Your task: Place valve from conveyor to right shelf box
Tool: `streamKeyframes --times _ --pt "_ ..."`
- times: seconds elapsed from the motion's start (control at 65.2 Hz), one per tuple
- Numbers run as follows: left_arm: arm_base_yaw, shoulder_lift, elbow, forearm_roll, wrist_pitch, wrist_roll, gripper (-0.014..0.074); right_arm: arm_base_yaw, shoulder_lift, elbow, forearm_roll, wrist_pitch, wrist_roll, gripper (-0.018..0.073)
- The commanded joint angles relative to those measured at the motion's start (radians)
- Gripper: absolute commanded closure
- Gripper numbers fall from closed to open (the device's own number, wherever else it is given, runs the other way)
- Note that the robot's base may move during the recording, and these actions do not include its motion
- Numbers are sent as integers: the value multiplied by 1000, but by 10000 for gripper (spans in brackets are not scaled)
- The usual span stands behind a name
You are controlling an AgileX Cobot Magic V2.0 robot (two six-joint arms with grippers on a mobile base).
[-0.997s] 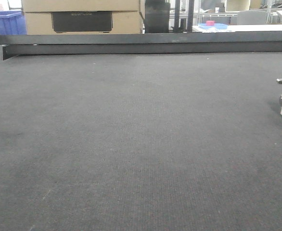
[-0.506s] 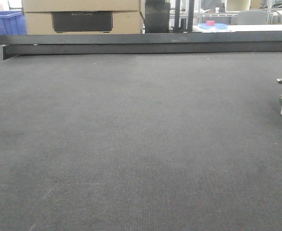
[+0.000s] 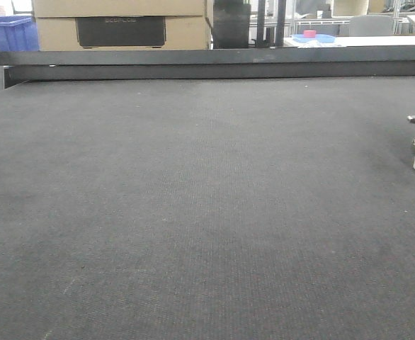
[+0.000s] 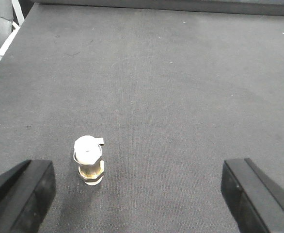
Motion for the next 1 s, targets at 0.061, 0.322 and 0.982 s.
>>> streamKeyframes --times 0.061,0.322,0.982 --pt "-5 -1 -6 -3 -13 -5 -3 2 80 -10 14 -66 -1 -10" --pt "-5 -1 -6 -3 -13 -5 -3 2 192 -10 8 -76 -1 -10" --pt "-5 -3 -6 3 22 -5 -3 2 151 -13 1 -76 -1 712"
